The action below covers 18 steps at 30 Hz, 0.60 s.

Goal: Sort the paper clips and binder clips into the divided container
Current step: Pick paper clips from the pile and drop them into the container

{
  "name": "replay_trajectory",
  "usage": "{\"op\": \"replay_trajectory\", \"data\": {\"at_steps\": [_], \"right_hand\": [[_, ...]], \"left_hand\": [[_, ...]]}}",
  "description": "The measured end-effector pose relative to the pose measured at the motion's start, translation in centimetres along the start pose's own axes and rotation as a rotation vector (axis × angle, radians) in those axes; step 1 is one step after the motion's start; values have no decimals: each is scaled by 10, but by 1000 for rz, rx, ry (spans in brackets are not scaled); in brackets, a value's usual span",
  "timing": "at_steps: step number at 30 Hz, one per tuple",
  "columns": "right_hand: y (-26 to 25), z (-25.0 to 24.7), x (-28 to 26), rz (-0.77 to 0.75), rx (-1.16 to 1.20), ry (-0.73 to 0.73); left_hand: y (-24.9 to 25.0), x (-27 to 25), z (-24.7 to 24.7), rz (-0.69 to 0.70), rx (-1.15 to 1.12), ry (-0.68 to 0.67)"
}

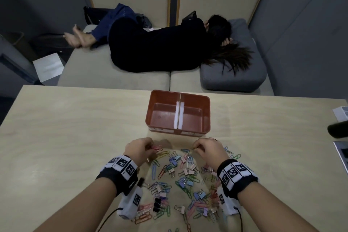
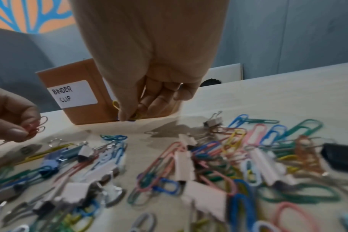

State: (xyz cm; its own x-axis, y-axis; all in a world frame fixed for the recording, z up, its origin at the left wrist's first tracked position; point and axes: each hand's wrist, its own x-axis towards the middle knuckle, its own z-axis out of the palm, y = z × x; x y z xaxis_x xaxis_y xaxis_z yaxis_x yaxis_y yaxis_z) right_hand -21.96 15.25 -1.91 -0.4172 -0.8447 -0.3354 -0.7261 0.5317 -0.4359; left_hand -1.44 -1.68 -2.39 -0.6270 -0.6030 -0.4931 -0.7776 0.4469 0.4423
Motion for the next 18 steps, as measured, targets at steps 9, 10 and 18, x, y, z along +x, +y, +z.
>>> {"op": "replay_trajectory", "data": {"at_steps": [9, 10, 18], "right_hand": [[-25, 18, 13, -46, -104, -47], [-26, 18, 13, -42, -124, -45], [-24, 23, 15, -23, -172, -66]], "left_hand": [[14, -3, 15, 76, 38, 26], [16, -2, 16, 78, 89, 25], [20, 6, 18, 47, 252, -44]]}}
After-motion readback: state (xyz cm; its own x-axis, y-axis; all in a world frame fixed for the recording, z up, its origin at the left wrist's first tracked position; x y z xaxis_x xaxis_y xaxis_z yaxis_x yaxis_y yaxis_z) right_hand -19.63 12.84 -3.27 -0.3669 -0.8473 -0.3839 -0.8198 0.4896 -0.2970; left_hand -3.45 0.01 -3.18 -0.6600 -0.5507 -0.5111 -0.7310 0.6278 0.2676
